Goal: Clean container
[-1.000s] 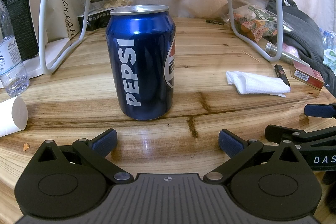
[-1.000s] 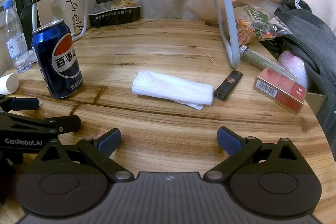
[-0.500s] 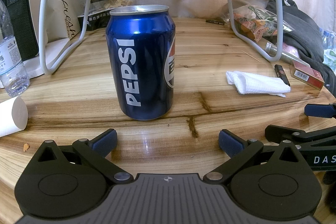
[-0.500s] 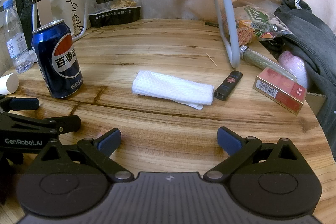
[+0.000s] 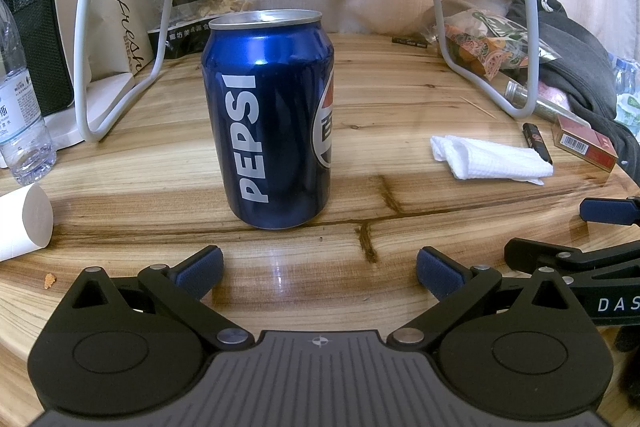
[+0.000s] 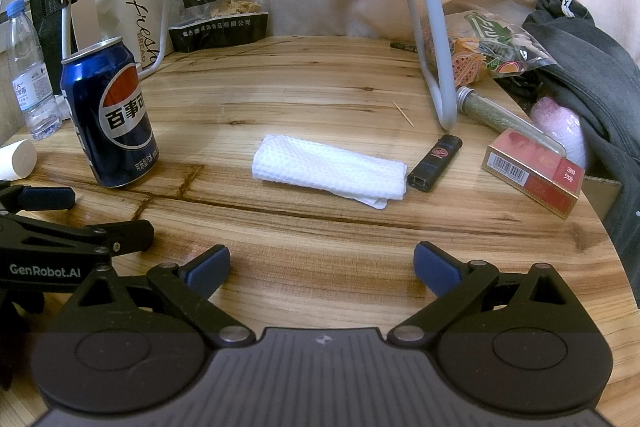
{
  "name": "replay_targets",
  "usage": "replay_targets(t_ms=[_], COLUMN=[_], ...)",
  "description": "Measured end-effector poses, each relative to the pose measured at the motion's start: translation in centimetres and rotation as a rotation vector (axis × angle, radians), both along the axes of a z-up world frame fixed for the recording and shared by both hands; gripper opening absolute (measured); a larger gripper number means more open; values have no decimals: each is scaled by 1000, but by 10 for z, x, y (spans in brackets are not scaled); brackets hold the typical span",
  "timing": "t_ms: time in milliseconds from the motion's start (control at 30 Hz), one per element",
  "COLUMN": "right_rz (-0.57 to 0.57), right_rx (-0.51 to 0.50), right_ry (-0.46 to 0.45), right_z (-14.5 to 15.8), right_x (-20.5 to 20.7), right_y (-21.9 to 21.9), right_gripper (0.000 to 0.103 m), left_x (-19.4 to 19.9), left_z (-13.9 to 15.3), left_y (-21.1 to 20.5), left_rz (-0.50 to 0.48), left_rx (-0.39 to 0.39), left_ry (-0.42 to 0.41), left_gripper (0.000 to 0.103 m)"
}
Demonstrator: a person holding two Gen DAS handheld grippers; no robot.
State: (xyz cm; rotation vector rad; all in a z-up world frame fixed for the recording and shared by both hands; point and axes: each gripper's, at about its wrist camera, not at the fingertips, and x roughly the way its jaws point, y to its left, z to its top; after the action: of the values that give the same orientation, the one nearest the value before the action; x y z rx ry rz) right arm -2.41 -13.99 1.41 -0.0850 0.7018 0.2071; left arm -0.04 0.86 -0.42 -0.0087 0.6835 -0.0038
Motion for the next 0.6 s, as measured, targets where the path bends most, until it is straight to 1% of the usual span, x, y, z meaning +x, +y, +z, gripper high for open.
replay_targets(t_ms=[600], right_rz=[0], right_rx=[0], right_ry=[0], right_z=[0], right_x=[-1], right_y=[0], right_gripper=[103], left_x=[2], left_z=[-1], left_y=[1], left_rz=[0], left_rx=[0], left_ry=[0], left_gripper=[103])
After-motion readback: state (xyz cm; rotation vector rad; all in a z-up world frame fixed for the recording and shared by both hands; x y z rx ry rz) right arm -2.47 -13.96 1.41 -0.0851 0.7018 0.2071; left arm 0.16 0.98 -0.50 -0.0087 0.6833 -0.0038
